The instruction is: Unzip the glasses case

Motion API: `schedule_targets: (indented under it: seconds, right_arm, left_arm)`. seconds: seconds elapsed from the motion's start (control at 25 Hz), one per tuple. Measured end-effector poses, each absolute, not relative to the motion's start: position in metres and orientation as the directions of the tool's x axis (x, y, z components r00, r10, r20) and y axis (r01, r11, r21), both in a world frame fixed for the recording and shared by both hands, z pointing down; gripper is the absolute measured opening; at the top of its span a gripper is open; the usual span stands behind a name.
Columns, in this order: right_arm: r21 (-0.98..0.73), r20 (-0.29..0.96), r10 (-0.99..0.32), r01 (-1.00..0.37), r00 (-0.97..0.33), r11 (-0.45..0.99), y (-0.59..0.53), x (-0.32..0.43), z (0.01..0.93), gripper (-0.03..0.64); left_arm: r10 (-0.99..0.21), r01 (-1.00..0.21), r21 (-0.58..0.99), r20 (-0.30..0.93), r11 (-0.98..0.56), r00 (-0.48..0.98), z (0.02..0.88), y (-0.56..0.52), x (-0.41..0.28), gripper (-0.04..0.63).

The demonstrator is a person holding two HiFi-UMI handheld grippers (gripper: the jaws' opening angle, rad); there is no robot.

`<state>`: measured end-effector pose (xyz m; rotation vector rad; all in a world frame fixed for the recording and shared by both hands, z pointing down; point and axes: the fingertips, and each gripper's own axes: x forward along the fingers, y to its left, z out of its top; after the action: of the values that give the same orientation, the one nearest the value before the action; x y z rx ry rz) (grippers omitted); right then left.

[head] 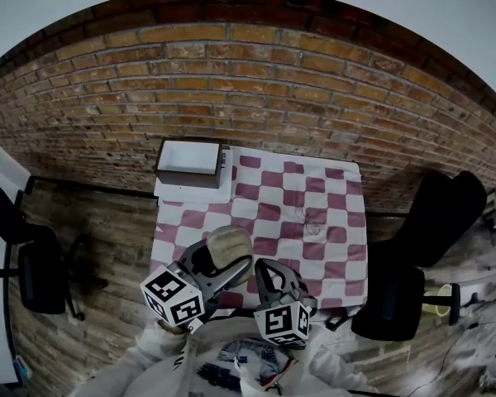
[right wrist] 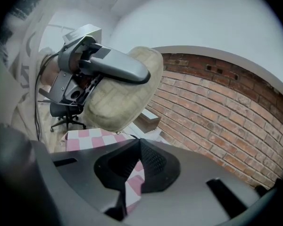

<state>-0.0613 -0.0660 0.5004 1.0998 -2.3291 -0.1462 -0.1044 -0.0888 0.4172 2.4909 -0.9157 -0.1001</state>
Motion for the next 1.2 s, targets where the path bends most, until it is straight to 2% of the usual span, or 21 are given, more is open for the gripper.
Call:
schedule_targets:
  seconds: [1.2]
  right_arm:
    - [0.336, 0.438, -0.770, -0.710, -0.464, 0.619, -0.079, -0.047, 0.504, 0.017]
  left_arm:
    - [-0.528, -0.555, 0.426, 0.192, -0.714, 0.827, 0.450, -0.080, -0.086, 0.290]
